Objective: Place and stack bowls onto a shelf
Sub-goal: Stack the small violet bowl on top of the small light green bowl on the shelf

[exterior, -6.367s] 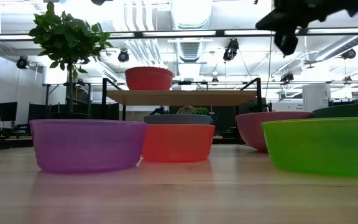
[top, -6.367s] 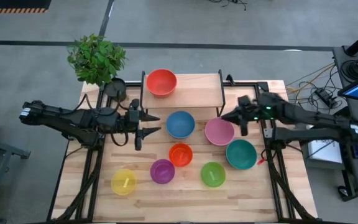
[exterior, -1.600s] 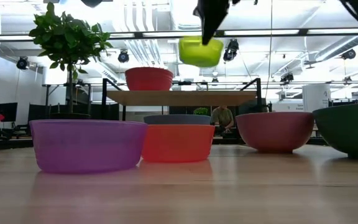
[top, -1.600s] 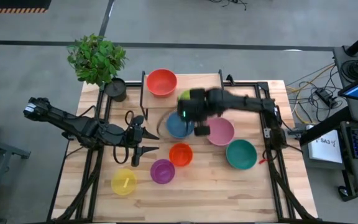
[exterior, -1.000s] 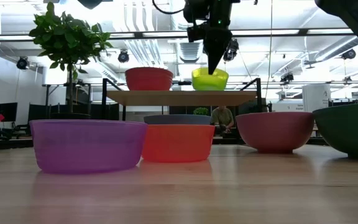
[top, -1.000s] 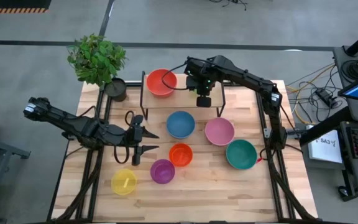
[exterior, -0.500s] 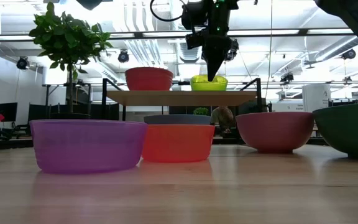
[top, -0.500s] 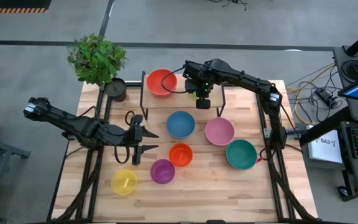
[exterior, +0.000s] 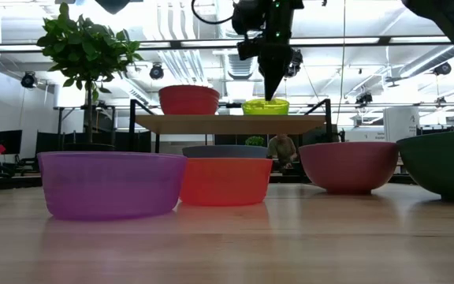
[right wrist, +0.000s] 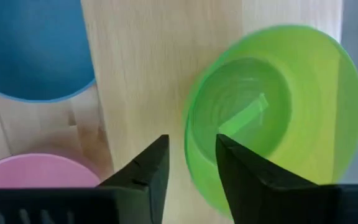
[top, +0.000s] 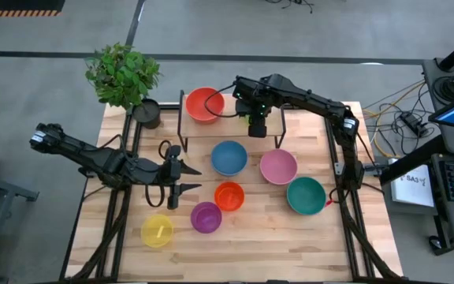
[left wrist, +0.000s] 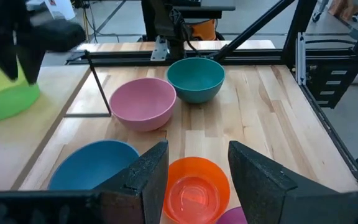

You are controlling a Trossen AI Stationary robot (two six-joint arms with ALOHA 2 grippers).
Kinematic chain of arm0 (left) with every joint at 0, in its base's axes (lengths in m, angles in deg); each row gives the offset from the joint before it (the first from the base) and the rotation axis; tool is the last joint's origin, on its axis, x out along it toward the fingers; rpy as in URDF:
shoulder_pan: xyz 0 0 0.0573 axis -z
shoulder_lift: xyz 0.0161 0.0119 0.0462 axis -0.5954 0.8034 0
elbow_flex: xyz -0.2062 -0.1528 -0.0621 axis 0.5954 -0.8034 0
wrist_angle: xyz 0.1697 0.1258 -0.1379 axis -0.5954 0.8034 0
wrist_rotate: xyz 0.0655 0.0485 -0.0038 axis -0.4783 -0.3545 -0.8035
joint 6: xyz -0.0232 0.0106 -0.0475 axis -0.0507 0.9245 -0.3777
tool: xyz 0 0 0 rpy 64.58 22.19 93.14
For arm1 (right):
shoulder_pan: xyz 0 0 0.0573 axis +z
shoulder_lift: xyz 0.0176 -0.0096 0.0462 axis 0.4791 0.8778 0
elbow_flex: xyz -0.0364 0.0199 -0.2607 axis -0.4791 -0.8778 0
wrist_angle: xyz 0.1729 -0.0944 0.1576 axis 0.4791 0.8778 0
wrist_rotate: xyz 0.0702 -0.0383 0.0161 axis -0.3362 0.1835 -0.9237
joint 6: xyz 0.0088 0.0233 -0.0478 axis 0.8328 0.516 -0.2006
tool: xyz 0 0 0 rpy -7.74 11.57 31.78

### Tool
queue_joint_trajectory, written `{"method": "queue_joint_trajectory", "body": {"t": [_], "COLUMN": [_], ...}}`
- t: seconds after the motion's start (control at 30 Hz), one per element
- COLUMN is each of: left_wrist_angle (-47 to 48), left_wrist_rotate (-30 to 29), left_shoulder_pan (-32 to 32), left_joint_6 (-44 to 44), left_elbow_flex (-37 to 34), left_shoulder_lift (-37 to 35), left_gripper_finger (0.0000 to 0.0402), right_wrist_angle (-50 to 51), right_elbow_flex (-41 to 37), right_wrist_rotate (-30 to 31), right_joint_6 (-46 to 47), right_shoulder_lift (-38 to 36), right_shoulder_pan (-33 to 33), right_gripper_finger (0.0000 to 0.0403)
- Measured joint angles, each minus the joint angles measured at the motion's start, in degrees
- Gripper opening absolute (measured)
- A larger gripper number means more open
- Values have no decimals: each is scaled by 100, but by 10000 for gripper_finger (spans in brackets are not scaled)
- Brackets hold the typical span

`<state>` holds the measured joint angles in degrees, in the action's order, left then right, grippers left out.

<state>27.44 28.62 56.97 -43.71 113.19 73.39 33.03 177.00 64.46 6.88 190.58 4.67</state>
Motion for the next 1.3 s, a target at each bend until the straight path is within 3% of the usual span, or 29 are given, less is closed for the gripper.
{"method": "queue_joint_trajectory", "body": {"t": [0.2, 0.4, 0.6, 0.87, 1.13, 1.3], "left_wrist_angle": [10, -59, -25, 70, 275, 326], "left_wrist_rotate": [0, 0, 97, 750, 1362, 1288], "left_shoulder_pan": [0, 0, 8, 15, 33, 50], "left_joint_6": [-517, -1147, -2020, -2675, -2664, -2648], "left_elbow_flex": [-154, -401, -576, -629, -557, -557], "left_shoulder_lift": [0, -2, 130, 676, 1656, 2136], "left_gripper_finger": [151, 151, 151, 151, 151, 151], "right_wrist_angle": [27, -529, -1536, -3288, -4807, -5441], "right_elbow_flex": [-3, -453, -1782, -4026, -5467, -5922], "right_wrist_rotate": [-229, -303, -110, 567, 1259, 1498], "right_joint_6": [388, 473, 765, 1694, 2173, 2282], "right_shoulder_lift": [-455, -1216, -2244, -3565, -3911, -3874], "right_shoulder_pan": [275, 1077, 2098, 3538, 4526, 4752], "right_gripper_finger": [130, 106, 88, 85, 85, 86]}}
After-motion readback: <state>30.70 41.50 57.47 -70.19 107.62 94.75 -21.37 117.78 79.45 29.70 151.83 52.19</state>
